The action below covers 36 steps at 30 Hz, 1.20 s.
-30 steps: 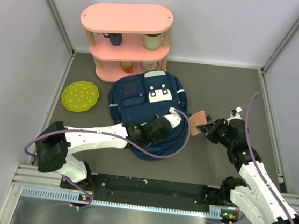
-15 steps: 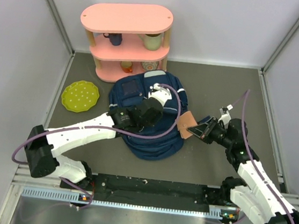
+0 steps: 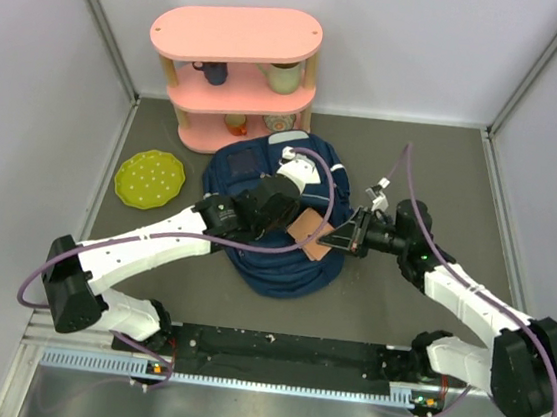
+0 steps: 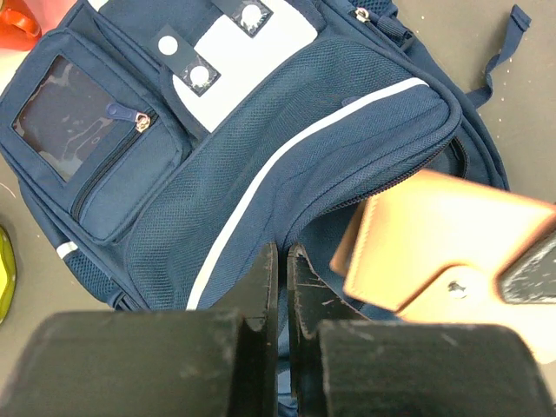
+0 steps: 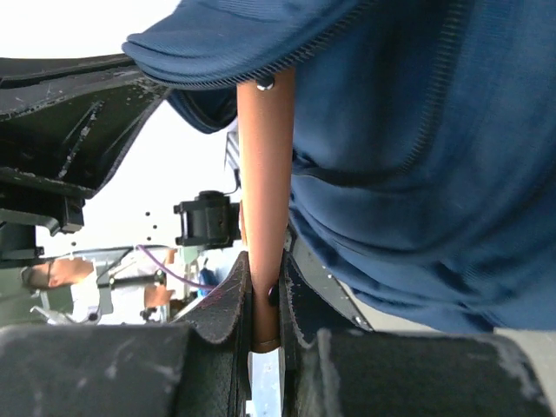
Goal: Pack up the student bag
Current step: Place the personal item in the student bag.
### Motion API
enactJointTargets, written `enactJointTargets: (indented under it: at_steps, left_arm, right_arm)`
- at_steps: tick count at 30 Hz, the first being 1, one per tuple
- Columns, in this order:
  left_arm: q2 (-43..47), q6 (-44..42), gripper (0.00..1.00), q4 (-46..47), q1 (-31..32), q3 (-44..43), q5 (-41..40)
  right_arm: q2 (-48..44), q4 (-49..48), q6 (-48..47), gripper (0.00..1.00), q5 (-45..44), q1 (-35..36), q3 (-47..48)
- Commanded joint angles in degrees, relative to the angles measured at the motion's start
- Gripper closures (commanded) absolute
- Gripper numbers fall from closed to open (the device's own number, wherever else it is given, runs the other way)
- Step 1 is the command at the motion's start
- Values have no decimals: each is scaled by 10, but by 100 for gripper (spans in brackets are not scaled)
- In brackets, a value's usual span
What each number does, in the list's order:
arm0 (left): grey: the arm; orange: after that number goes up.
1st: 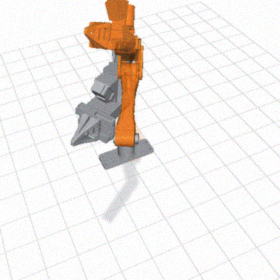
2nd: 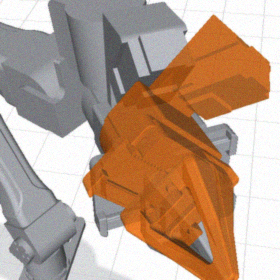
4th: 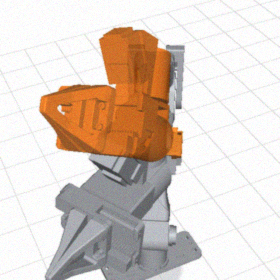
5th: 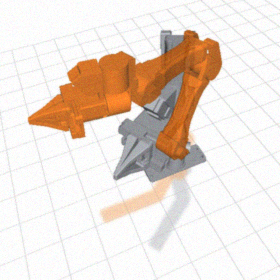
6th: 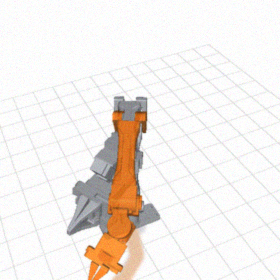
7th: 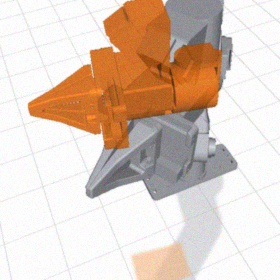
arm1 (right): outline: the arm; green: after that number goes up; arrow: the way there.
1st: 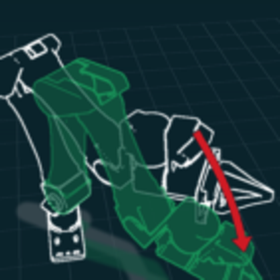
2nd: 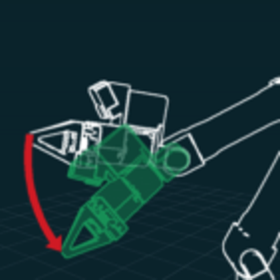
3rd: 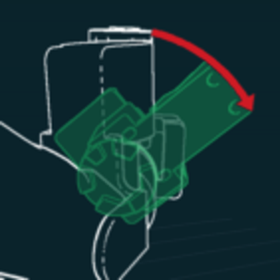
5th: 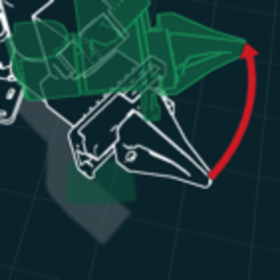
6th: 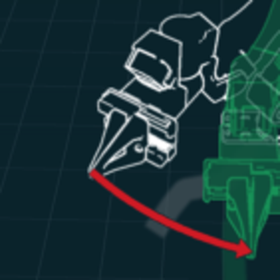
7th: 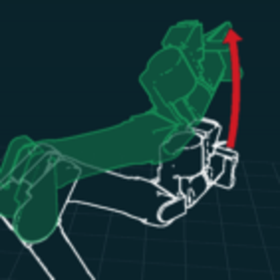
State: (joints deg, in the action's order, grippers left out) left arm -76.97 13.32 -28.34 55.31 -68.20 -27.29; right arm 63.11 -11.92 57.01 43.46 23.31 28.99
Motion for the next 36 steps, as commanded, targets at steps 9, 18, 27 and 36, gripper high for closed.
enactJointTargets:
  at_steps: [9, 18, 27, 36]
  left_arm:
    - [23, 14, 100, 47, -3, -45, 11]
    - [16, 40, 100, 43, -3, -58, 14]
    - [11, 57, 100, 41, -3, -66, 43]
    - [14, 58, 100, 42, -3, -65, 56]
  right_arm:
    - [144, -34, 11, 100, -65, 85, 129]
    - [54, -130, 168, 100, -392, 158, 2]
    - [130, -169, 227, 95, -517, 219, 40]
    - [221, -229, 197, 73, -465, 229, 84]
